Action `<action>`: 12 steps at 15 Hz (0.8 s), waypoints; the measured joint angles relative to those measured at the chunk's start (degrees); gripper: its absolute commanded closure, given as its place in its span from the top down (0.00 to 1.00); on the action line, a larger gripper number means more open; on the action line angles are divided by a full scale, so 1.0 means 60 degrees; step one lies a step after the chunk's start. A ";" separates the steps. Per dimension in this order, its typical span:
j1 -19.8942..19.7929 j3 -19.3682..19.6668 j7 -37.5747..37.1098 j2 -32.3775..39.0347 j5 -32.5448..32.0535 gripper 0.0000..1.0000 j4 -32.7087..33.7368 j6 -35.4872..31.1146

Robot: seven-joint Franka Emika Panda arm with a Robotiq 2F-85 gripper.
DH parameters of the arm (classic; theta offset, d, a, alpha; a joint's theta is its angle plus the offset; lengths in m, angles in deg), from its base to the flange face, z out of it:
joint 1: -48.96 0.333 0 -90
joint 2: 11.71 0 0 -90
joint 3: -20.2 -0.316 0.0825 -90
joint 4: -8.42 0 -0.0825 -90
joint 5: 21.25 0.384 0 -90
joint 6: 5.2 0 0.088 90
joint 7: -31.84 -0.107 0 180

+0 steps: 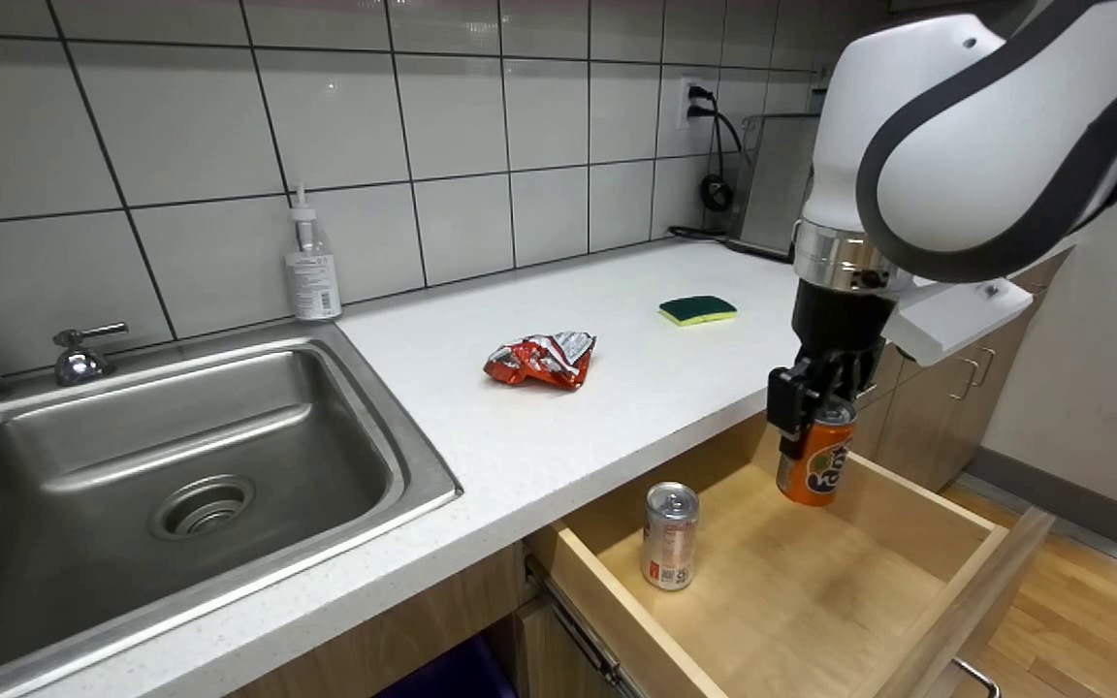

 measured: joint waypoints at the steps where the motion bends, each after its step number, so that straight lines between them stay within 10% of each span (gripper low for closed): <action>1: 0.0000 0.0008 0.0000 0.0090 -0.0003 0.38 -0.0043 -0.0211; 12: 0.0000 0.0024 -0.0008 0.1448 0.0012 0.38 -0.0056 -0.1633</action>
